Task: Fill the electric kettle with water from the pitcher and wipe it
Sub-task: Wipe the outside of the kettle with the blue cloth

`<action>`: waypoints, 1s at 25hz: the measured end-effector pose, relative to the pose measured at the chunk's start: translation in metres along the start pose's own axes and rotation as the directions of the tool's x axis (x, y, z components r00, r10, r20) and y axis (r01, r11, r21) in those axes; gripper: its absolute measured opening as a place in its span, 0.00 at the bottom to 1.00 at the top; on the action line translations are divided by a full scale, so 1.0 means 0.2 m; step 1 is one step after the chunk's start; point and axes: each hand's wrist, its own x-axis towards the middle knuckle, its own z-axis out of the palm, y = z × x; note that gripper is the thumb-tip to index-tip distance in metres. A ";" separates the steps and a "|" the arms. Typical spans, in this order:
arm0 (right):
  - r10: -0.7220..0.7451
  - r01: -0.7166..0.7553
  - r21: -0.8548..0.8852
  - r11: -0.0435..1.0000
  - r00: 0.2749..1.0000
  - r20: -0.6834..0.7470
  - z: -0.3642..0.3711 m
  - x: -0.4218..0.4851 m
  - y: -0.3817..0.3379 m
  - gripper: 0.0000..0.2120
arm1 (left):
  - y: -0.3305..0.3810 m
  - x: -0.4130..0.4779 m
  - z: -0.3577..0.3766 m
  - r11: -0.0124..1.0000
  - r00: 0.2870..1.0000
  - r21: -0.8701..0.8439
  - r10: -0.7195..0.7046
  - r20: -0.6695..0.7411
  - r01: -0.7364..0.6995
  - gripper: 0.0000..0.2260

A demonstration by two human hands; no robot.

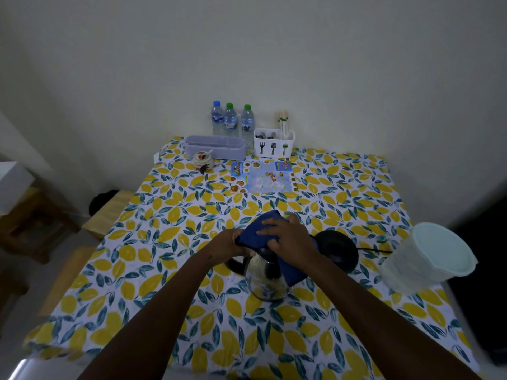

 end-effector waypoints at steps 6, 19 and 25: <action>-0.053 0.039 -0.104 0.994 0.989 -0.138 0.08 -0.22 -0.02 0.20 | 0.02 -0.01 0.00 0.987 0.998 0.150 0.057 0.008 -0.058 0.16; 0.387 -0.434 0.614 0.659 0.896 0.218 -0.07 0.06 0.17 0.11 | 0.24 -0.01 0.09 0.918 0.998 0.396 0.006 0.061 -0.030 0.30; 0.526 -0.575 0.793 0.202 0.747 0.408 0.09 -0.06 0.36 0.07 | 0.30 0.07 0.20 0.937 0.983 0.344 -0.003 0.184 -0.062 0.33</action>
